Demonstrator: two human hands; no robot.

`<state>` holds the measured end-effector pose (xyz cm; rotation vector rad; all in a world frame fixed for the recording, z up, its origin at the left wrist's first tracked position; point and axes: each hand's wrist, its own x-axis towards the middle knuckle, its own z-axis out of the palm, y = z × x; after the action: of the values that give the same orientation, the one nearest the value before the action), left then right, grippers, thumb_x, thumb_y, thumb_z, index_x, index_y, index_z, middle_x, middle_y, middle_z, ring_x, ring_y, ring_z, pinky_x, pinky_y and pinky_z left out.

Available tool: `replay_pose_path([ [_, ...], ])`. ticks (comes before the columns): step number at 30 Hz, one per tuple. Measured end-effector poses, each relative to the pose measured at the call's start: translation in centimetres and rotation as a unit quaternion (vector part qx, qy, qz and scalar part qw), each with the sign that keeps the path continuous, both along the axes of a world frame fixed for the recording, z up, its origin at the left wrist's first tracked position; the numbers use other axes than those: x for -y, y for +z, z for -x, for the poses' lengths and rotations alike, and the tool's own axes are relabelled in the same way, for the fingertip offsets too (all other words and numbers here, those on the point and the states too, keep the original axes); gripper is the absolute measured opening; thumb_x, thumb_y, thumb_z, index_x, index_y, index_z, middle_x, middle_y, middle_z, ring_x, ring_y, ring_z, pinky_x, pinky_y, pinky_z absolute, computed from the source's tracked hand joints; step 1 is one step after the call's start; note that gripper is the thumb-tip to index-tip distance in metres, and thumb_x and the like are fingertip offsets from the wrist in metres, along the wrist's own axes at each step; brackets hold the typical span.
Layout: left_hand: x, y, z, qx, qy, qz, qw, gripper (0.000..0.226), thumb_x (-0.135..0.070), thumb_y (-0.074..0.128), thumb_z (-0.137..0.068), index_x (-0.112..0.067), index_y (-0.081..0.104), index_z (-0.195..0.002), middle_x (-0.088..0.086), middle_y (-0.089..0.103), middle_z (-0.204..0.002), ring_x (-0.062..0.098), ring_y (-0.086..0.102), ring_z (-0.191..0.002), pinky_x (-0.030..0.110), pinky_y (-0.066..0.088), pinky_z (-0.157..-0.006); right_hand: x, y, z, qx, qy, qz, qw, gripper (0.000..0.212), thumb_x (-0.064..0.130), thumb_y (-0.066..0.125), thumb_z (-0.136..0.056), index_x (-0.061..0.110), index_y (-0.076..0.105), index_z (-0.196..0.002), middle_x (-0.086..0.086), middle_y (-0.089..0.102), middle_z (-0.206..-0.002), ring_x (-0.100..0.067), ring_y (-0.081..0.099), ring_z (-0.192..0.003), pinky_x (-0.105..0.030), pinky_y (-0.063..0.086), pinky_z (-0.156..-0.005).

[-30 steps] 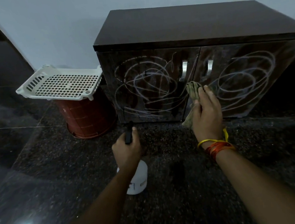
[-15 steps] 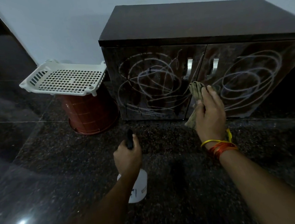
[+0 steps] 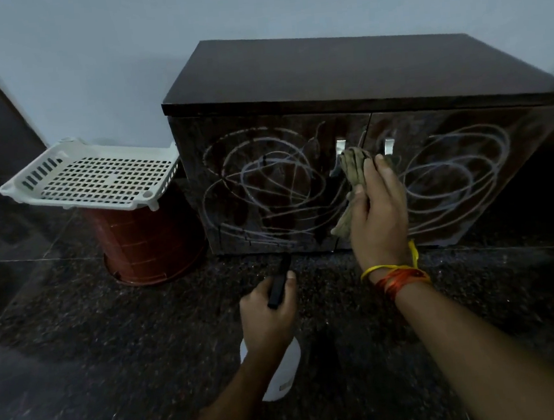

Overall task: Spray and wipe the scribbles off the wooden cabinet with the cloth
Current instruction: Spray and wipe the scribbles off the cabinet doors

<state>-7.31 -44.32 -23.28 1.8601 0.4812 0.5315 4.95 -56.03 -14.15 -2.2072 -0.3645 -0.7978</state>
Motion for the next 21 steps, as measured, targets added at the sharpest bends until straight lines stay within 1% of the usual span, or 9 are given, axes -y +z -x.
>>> replay_pose_path([
  [3,0.2,0.6,-1.0,0.024,-0.007,0.015,1.000,0.048,-0.032,0.058,-0.096,0.000,0.046,-0.063,0.014,0.039,-0.052,0.018,0.035,-0.045,0.021,0.026,-0.044,-1.2,1.2,-1.9,0.047,-0.004,-0.014,0.999,0.041,0.012,0.043,-0.099,-0.001,0.048,-0.137,-0.018,0.042,-0.148,-0.034,0.037,-0.137,-0.041,0.026,-0.117],
  [5,0.2,1.3,-1.8,0.032,-0.008,0.003,0.999,0.047,-0.033,0.059,-0.095,-0.007,0.044,-0.059,0.003,0.036,-0.049,0.018,0.036,-0.044,0.019,0.027,-0.044,-1.6,1.7,-3.0,0.063,-0.002,-0.017,0.998,0.042,0.013,0.042,-0.099,-0.001,0.047,-0.138,-0.018,0.041,-0.148,-0.034,0.037,-0.138,-0.040,0.025,-0.117],
  [6,0.1,1.8,-2.2,0.039,-0.013,-0.004,0.999,0.046,-0.032,0.059,-0.095,-0.011,0.044,-0.058,-0.003,0.036,-0.046,0.017,0.037,-0.043,0.018,0.027,-0.043,-1.7,1.9,-3.5,0.069,-0.002,-0.019,0.997,0.042,0.014,0.041,-0.099,0.000,0.046,-0.138,-0.018,0.040,-0.149,-0.034,0.036,-0.139,-0.043,0.026,-0.117],
  [9,-0.3,2.2,-3.0,0.073,-0.035,0.006,0.997,0.040,-0.036,0.061,-0.095,-0.017,0.050,-0.061,-0.004,0.045,-0.048,0.013,0.039,-0.042,0.015,0.026,-0.044,-1.6,2.1,-4.9,0.099,-0.005,-0.027,0.995,0.044,0.017,0.038,-0.101,0.000,0.043,-0.140,-0.020,0.035,-0.151,-0.034,0.032,-0.140,-0.051,0.028,-0.115],
  [12,-0.7,2.0,-3.0,0.102,-0.039,0.029,0.994,0.047,-0.055,0.053,-0.086,-0.011,0.055,-0.068,0.001,0.045,-0.053,0.014,0.037,-0.044,0.027,0.030,-0.045,-1.6,1.8,-6.3,0.122,-0.009,0.009,0.993,0.046,0.020,0.034,-0.103,0.002,0.037,-0.144,-0.021,0.025,-0.156,-0.034,0.022,-0.144,-0.044,0.016,-0.120],
  [14,-1.1,1.9,-3.1,0.113,-0.027,0.028,0.993,0.051,-0.058,0.050,-0.084,-0.010,0.054,-0.068,0.007,0.044,-0.055,0.021,0.037,-0.045,0.034,0.032,-0.046,-1.7,1.4,-7.1,0.125,-0.003,0.045,0.991,0.048,0.023,0.031,-0.104,0.003,0.030,-0.148,-0.020,0.017,-0.158,-0.038,0.014,-0.146,-0.032,0.001,-0.122],
  [16,-1.5,2.2,-3.2,0.118,-0.011,0.030,0.993,0.052,-0.056,0.052,-0.086,-0.007,0.055,-0.070,0.011,0.045,-0.056,0.027,0.039,-0.046,0.039,0.034,-0.046,-2.4,1.1,-7.6,0.118,-0.003,0.078,0.990,0.051,0.023,0.030,-0.104,0.003,0.022,-0.151,-0.021,0.009,-0.160,-0.044,0.004,-0.146,-0.029,-0.007,-0.119],
  [19,-2.4,2.9,-3.2,0.128,0.008,0.042,0.991,0.045,-0.047,0.056,-0.089,-0.006,0.055,-0.070,0.004,0.042,-0.052,0.024,0.039,-0.044,0.036,0.034,-0.045,-4.1,0.9,-8.1,0.110,-0.040,0.119,0.986,0.055,0.024,0.030,-0.104,-0.003,0.016,-0.150,-0.026,0.004,-0.158,-0.052,0.000,-0.143,-0.049,-0.002,-0.121],
  [21,-3.1,3.6,-3.1,0.137,0.020,0.035,0.990,0.045,-0.050,0.055,-0.088,-0.009,0.057,-0.070,0.007,0.044,-0.053,0.031,0.043,-0.046,0.039,0.037,-0.044,-5.4,1.1,-8.0,0.109,-0.072,0.164,0.978,0.059,0.028,0.028,-0.103,-0.005,0.013,-0.150,-0.029,0.003,-0.157,-0.054,0.001,-0.142,-0.058,0.001,-0.118],
])
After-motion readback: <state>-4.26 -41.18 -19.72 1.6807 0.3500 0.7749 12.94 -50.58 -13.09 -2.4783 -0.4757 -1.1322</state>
